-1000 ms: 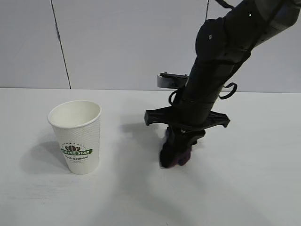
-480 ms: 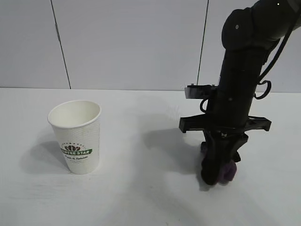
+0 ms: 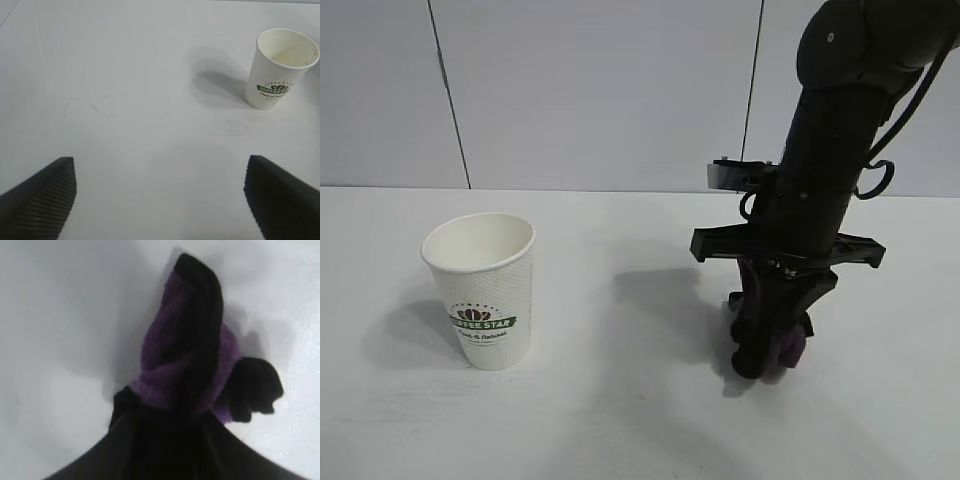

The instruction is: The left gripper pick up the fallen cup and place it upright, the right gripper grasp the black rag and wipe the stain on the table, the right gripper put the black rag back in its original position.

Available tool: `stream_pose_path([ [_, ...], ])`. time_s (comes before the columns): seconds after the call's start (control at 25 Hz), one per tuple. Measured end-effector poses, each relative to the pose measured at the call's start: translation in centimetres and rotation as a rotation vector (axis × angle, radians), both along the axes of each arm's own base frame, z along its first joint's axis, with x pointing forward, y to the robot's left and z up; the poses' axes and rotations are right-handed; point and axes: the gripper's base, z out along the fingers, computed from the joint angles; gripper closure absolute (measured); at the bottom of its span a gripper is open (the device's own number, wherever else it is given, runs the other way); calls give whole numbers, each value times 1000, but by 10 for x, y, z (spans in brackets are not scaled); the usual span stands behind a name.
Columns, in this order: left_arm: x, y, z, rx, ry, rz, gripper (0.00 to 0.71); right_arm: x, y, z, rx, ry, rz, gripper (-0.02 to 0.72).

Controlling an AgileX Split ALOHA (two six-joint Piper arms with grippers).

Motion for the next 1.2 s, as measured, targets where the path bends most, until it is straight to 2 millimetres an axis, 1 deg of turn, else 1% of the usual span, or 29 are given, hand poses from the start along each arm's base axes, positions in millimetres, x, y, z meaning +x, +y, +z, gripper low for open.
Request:
stream_pose_path([
  [0.04, 0, 0, 0, 0, 0, 0, 52, 0, 0, 0, 0, 1, 0, 319],
  [0.08, 0, 0, 0, 0, 0, 0, 52, 0, 0, 0, 0, 2, 1, 262],
  [0.12, 0, 0, 0, 0, 0, 0, 52, 0, 0, 0, 0, 2, 3, 207],
  [0.16, 0, 0, 0, 0, 0, 0, 52, 0, 0, 0, 0, 2, 3, 171],
  [0.24, 0, 0, 0, 0, 0, 0, 52, -1, 0, 1, -1, 8, 5, 139],
  [0.36, 0, 0, 0, 0, 0, 0, 52, -3, -1, 4, -3, 23, 11, 125],
  [0.48, 0, 0, 0, 0, 0, 0, 52, -5, -1, 19, 9, -10, 12, 125],
  [0.56, 0, 0, 0, 0, 0, 0, 52, -7, -1, 39, 30, -59, 9, 125],
  [0.68, 0, 0, 0, 0, 0, 0, 52, -14, -4, 76, 65, -154, 8, 125],
  [0.76, 0, 0, 0, 0, 0, 0, 52, -23, -6, 104, 89, -217, 9, 125],
  [0.88, 0, 0, 0, 0, 0, 0, 52, -43, -14, 150, 108, -325, 20, 125],
  [0.92, 0, 0, 0, 0, 0, 0, 52, -50, -19, 162, 92, -359, 23, 127],
  [1.0, 0, 0, 0, 0, 0, 0, 52, -66, -33, 188, 13, -435, 21, 135],
  [1.04, 0, 0, 0, 0, 0, 0, 52, -74, -41, 198, -37, -463, 5, 136],
  [1.2, 0, 0, 0, 0, 0, 0, 52, -109, -84, 240, -323, -590, -97, 136],
])
